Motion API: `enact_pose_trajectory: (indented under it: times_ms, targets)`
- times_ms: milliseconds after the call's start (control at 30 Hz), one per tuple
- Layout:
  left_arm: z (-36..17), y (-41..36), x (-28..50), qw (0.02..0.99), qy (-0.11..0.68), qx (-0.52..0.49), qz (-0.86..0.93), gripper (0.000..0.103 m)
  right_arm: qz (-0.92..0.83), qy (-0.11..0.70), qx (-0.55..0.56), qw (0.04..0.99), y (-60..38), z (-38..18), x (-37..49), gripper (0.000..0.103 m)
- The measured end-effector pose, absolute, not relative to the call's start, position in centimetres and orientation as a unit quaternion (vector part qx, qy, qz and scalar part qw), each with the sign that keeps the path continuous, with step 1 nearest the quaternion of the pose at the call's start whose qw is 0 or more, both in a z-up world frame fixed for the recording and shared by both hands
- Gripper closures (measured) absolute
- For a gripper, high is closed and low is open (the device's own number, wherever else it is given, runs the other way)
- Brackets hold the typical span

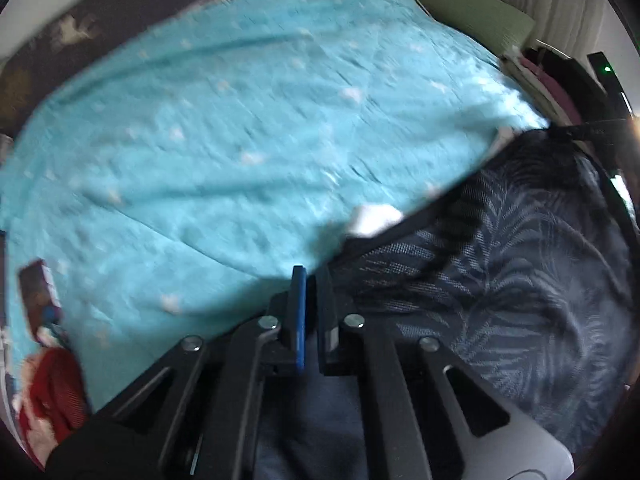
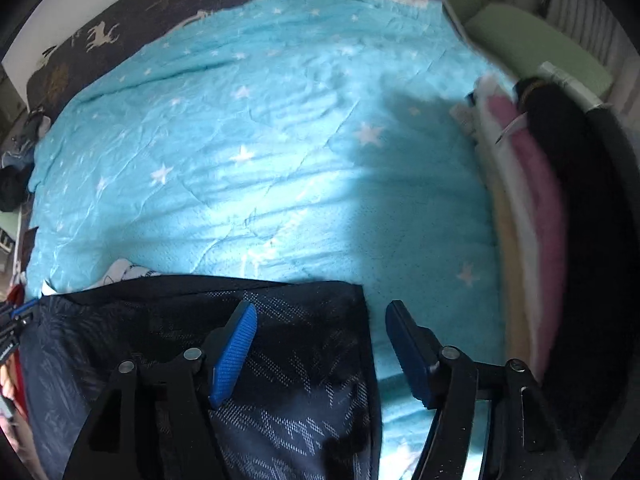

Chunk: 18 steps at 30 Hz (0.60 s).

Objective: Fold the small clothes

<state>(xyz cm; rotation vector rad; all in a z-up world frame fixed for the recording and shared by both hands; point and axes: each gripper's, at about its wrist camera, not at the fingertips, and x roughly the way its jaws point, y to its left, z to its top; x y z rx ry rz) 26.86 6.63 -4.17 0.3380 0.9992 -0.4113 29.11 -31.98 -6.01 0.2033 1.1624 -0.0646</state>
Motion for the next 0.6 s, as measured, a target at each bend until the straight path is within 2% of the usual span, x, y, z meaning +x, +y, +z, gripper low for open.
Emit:
enact_pose_trajectory:
  times_ms: [200,233,300,333,367,400,433,500,567,600]
  targets:
    - [-4.1,11.2,29.0,0.861,0.482,0.125,-0.101,0.099,-0.073,0.520,0.094,0.846,-33.4,-4.7,29.1,0.096]
    - [-4.1,12.0,28.8,0.861,0.486,0.114,-0.101,0.099,-0.066,0.524,0.102,0.843,-33.8,-4.9,29.1,0.093]
    - [-4.2,13.1,27.8,0.862,0.487,0.109,-0.090,0.096,-0.053,0.535,0.110,0.836,-34.1,-5.3,28.8,0.080]
    - [-4.1,13.5,27.1,0.862,0.488,0.110,-0.082,0.094,-0.052,0.537,0.116,0.834,-34.3,-5.3,28.4,0.065]
    - [-4.0,14.0,26.3,0.862,0.490,0.105,-0.075,0.089,-0.053,0.533,0.122,0.836,-34.6,-5.1,27.8,0.051]
    - [-3.9,14.4,25.7,0.863,0.491,0.097,-0.070,0.084,-0.052,0.527,0.124,0.839,-34.7,-4.9,27.2,0.046]
    - [-3.8,15.0,24.8,0.864,0.492,0.082,-0.069,0.080,-0.050,0.520,0.126,0.843,-34.7,-4.5,26.5,0.043]
    - [-3.9,16.1,23.1,0.863,0.496,0.052,-0.075,0.059,-0.041,0.514,0.125,0.848,-34.6,-3.8,24.6,0.042]
    - [-4.3,16.7,21.7,0.859,0.505,0.029,-0.081,0.044,-0.029,0.516,0.118,0.848,-34.1,-3.7,22.4,0.038]
    - [-4.6,16.7,21.3,0.858,0.506,0.028,-0.078,0.042,-0.027,0.519,0.114,0.847,-33.8,-3.9,21.6,0.038]
